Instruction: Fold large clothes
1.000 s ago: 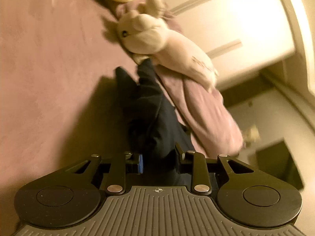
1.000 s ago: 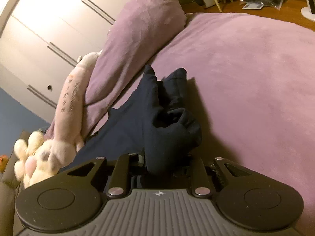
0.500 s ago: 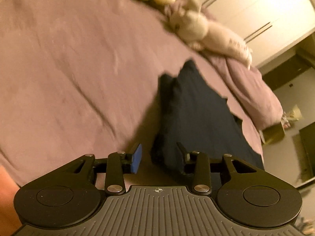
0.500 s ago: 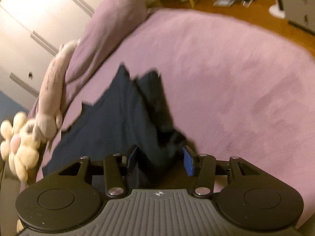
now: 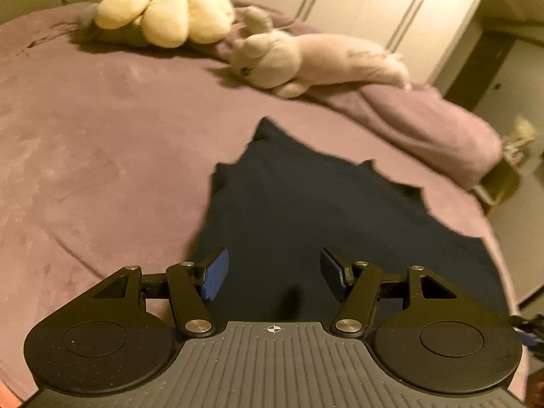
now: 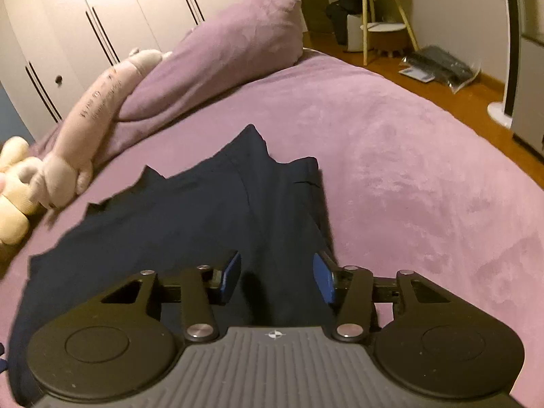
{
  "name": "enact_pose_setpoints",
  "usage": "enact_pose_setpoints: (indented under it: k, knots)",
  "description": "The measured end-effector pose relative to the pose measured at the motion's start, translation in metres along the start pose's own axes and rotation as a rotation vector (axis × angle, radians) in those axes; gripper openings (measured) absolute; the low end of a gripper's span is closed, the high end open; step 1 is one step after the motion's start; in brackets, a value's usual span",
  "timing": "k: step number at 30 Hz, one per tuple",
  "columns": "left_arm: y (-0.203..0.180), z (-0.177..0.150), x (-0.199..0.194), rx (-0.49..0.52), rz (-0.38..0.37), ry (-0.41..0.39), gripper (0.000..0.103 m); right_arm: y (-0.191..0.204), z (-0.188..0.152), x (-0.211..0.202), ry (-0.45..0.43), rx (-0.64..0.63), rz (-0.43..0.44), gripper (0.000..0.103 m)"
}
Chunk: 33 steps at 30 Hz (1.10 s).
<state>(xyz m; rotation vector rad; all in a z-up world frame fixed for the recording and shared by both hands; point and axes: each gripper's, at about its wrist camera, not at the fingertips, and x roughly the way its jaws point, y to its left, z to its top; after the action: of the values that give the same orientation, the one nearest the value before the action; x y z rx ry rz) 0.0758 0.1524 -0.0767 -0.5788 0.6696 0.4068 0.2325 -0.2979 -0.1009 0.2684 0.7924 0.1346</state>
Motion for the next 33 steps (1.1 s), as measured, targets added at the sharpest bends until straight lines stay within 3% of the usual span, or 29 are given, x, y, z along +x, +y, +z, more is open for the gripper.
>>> enact_pose_setpoints:
  k: [4,8,11,15,17,20,24,28,33]
  knots:
    - [0.012,-0.008,0.007,-0.009,0.005,0.018,0.058,0.0,-0.003,0.017,0.03,0.006,0.012,0.03]
    - [0.012,-0.009,0.013,0.044,0.07,0.024,0.056,0.006,0.004,0.035,0.047,0.005,0.001,0.029]
    - [0.013,-0.004,0.003,0.0,0.121,-0.005,0.056,0.013,0.008,0.024,-0.001,0.004,0.029,0.029]
    - [0.008,0.01,-0.006,-0.048,0.068,-0.05,0.06,0.038,0.001,0.019,-0.049,-0.045,0.089,0.029]
    - [-0.005,0.015,-0.001,-0.011,0.052,-0.058,0.063,0.055,-0.004,0.031,-0.001,-0.079,0.118,0.03]
    - [-0.031,0.018,0.018,0.049,0.011,-0.041,0.065,0.083,-0.016,0.052,0.001,-0.193,0.129,0.033]
    - [-0.066,0.018,0.057,0.095,-0.027,-0.029,0.067,0.108,-0.025,0.081,0.01,-0.24,0.142,0.035]
    - [-0.089,0.018,0.087,0.173,0.041,-0.067,0.069,0.127,-0.026,0.092,0.006,-0.326,0.133,0.035]
    - [-0.084,0.015,0.119,0.202,0.152,-0.088,0.081,0.116,-0.026,0.108,-0.035,-0.318,0.206,0.034]
